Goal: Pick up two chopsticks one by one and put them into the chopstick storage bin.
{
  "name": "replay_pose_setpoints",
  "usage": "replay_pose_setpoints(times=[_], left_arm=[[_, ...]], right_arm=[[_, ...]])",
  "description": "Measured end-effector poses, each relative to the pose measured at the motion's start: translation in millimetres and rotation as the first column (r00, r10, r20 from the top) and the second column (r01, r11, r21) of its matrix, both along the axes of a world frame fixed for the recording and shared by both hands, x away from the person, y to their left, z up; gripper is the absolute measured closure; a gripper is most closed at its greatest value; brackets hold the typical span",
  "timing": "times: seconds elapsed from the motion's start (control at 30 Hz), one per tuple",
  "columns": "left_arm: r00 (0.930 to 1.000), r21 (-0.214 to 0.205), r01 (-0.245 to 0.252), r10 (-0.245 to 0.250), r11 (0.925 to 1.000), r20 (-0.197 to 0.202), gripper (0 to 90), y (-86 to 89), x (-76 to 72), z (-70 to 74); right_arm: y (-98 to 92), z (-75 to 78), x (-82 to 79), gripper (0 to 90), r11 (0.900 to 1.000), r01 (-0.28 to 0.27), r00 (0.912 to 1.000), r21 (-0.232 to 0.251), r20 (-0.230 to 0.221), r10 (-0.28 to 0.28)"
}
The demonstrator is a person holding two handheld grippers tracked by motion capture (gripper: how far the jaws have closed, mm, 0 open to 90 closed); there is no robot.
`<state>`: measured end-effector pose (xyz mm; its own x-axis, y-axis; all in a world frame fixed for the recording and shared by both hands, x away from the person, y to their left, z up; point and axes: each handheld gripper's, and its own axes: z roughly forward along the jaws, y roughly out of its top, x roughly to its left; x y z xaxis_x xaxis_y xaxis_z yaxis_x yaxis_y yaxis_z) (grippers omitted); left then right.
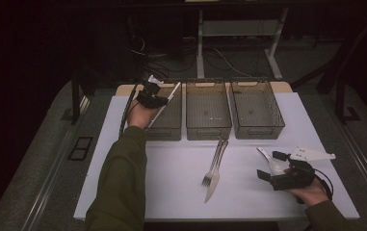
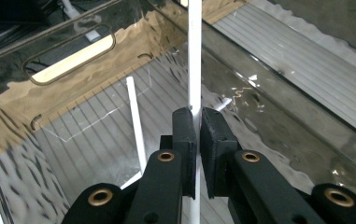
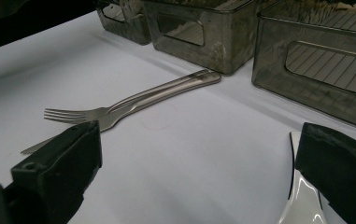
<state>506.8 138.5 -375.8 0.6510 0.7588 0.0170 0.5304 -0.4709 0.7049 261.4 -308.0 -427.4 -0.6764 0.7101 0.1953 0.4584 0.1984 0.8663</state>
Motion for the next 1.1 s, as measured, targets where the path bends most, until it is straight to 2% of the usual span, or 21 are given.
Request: replay_pose_setpoints(times=[0.13,0.27,0.53,0.63,0.7,0.83,0.97,1.1], left_arm=[[0.9999,0.032,-0.005,0.006,0.9995,-0.014,83.5,-0.4,1.4,-2.6],[0.9998,0.057,-0.019,0.02,0.9982,-0.007,83.0,-1.1,1.5,-3.4],[0.999,0.049,-0.043,0.043,0.9979,0.016,79.0,0.1,0.3,0.6],[0.9991,0.029,-0.04,0.039,0.9988,0.016,76.8,0.5,-2.4,5.1],[0.9995,-0.002,-0.03,0.03,0.9996,0.014,74.9,0.4,-4.5,8.9],[0.9999,-0.039,0.007,-0.006,0.9992,0.012,69.5,-0.9,-10.7,18.0],[0.999,-0.112,0.04,-0.037,0.9929,0.025,62.8,-2.1,-22.7,25.7],[0.9972,-0.149,0.072,-0.068,0.9862,0.031,58.6,-3.2,-38.0,33.9]], right_arm=[[-0.1,0.0,0.0,0.7,1.0,0.0,1.0,0.0,0.001,0.0],[-0.2,0.2,-0.3,0.7,1.0,0.0,1.0,0.001,0.0,0.0],[-0.1,0.3,-0.3,0.6,1.0,-0.001,1.0,0.002,0.003,0.001],[0.0,0.3,0.0,0.7,1.0,0.0,1.0,0.003,0.001,0.0],[0.5,0.4,0.6,0.7,1.0,0.003,1.0,0.004,0.001,-0.003],[0.8,0.1,1.2,0.7,1.0,0.001,1.0,0.0,-0.002,-0.001],[0.7,0.0,0.3,0.7,1.0,0.002,1.0,-0.004,-0.001,-0.002],[1.0,0.2,-0.1,0.7,1.0,0.002,1.0,-0.005,-0.001,-0.002]])
